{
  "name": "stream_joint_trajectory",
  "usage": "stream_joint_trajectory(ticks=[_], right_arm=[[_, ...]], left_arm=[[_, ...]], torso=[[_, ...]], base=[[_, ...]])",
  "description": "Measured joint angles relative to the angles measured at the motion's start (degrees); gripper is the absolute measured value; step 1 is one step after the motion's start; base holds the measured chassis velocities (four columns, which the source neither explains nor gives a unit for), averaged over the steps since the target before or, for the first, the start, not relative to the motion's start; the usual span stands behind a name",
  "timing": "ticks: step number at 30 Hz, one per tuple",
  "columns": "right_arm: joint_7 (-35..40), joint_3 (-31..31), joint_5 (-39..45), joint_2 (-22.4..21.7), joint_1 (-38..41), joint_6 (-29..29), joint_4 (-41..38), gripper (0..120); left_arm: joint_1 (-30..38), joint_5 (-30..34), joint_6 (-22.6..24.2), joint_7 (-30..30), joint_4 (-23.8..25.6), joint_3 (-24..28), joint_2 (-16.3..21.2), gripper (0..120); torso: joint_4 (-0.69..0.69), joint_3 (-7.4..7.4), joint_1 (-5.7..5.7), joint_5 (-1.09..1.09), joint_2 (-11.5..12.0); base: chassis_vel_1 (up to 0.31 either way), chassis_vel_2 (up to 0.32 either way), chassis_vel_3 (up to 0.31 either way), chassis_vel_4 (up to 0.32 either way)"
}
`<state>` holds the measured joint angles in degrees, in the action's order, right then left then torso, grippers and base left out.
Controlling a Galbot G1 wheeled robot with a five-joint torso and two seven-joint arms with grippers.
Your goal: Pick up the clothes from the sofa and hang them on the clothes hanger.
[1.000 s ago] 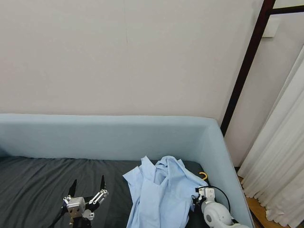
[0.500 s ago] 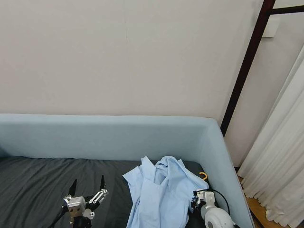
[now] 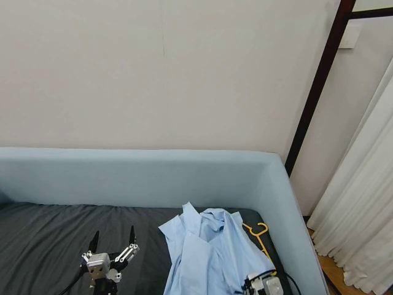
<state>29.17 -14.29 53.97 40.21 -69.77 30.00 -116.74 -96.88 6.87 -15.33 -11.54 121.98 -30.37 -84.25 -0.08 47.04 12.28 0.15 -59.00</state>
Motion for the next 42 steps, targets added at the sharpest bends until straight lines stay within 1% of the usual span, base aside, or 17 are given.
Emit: stream_joint_trajectory(ticks=[4,8,17,21,23,24,25,28,29,31,32,33,34,37,38,41,42], right_arm=[[0.1,-0.1,-1.0,-1.0,-3.8,1.0,-2.5,0],[-0.2,-0.5,-2.7,-1.0,-6.2,1.3,-3.0,0],[-0.3,-2.0,-3.4,0.1,-6.5,2.4,-2.3,0],[1.6,-2.0,-1.9,0.8,-5.8,3.1,-2.5,0],[3.8,-1.2,2.4,0.7,-5.1,4.2,-4.5,7],[3.8,-1.2,2.4,0.7,-5.1,4.2,-4.5,7],[5.1,-0.6,5.1,0.5,-5.0,4.9,-6.2,10],[9.8,3.3,15.6,-0.8,-3.9,9.9,-12.9,25],[9.8,3.3,15.6,-0.8,-3.9,9.9,-12.9,25],[10.4,5.6,19.3,-1.6,-0.6,11.6,-14.1,35],[9.3,6.1,18.8,-1.5,2.4,10.7,-12.5,40],[9.3,6.1,18.8,-1.5,2.4,10.7,-12.5,40],[8.2,6.1,17.8,-1.2,4.5,9.5,-10.6,43],[1.8,4.9,11.8,2.0,14.0,3.3,0.4,56],[1.8,4.9,11.8,2.0,14.0,3.3,0.4,56],[-3.9,3.4,6.6,6.8,22.2,-1.2,13.8,72],[-4.8,3.2,5.9,7.7,23.4,-1.8,16.0,73]], left_arm=[[0.2,0.0,0.0,0.0,-0.2,0.1,-0.1,100],[0.4,0.0,0.0,0.0,-0.6,0.2,-0.2,100],[0.6,0.0,0.0,0.0,-0.7,0.2,-0.5,100],[0.6,0.0,0.0,0.0,-0.7,0.1,-0.5,100],[0.5,0.0,0.0,0.0,-0.7,0.1,-0.5,100],[0.5,0.0,0.0,0.0,-0.7,0.1,-0.5,100],[0.6,-0.1,0.0,0.0,-0.7,0.1,-0.5,100],[0.7,-0.2,0.1,0.0,-0.8,0.1,-0.6,100],[0.7,-0.2,0.1,0.0,-0.8,0.1,-0.6,100],[0.8,-0.4,0.2,0.0,-1.0,0.2,-0.7,100],[0.9,-0.6,0.2,0.0,-1.0,0.3,-0.9,100],[0.9,-0.6,0.2,0.0,-1.0,0.3,-0.9,100],[0.9,-0.6,0.3,0.0,-1.0,0.3,-1.0,100],[0.8,-1.1,0.6,0.0,-1.0,0.4,-1.4,100],[0.8,-1.1,0.6,0.0,-1.0,0.4,-1.4,100],[0.2,-1.5,0.9,0.0,-0.5,0.2,-1.6,100],[0.1,-1.6,0.9,0.0,-0.4,0.1,-1.6,100]], torso=[[0.00,0.00,0.00,0.00,0.0],[0.00,0.00,0.00,0.00,0.0],[0.00,0.00,0.00,0.00,0.0],[0.00,0.00,0.00,0.01,0.0],[0.01,0.01,0.00,0.01,0.0],[0.01,0.01,0.00,0.01,0.0],[0.01,0.01,0.01,0.01,0.0],[0.00,0.01,0.01,0.00,0.0],[0.00,0.01,0.01,0.00,0.0],[-0.01,0.01,0.01,-0.02,0.0],[0.00,0.00,0.01,-0.01,0.0],[0.00,0.00,0.01,-0.01,0.0],[0.00,0.01,0.01,-0.01,0.0],[0.01,0.02,0.02,0.01,0.0],[0.01,0.02,0.02,0.01,0.0],[0.02,0.02,0.02,0.01,0.0],[0.00,0.02,0.02,0.00,0.0]], base=[[0.000,0.000,0.000,0.000],[0.000,0.000,0.000,0.000],[0.000,0.000,0.000,0.000],[0.000,0.000,0.000,0.000],[0.000,0.000,0.000,0.000],[0.000,0.000,0.000,0.000],[0.000,0.000,0.000,0.000],[0.000,0.000,0.000,0.000],[0.000,0.000,0.000,0.000],[0.000,0.000,0.000,0.000],[0.000,0.000,0.000,0.000],[0.000,0.000,0.000,0.000],[0.000,0.000,0.000,0.000],[0.000,0.000,0.000,0.000],[0.000,0.000,0.000,0.000],[0.000,0.000,0.000,0.000],[0.000,0.000,0.000,0.000]])
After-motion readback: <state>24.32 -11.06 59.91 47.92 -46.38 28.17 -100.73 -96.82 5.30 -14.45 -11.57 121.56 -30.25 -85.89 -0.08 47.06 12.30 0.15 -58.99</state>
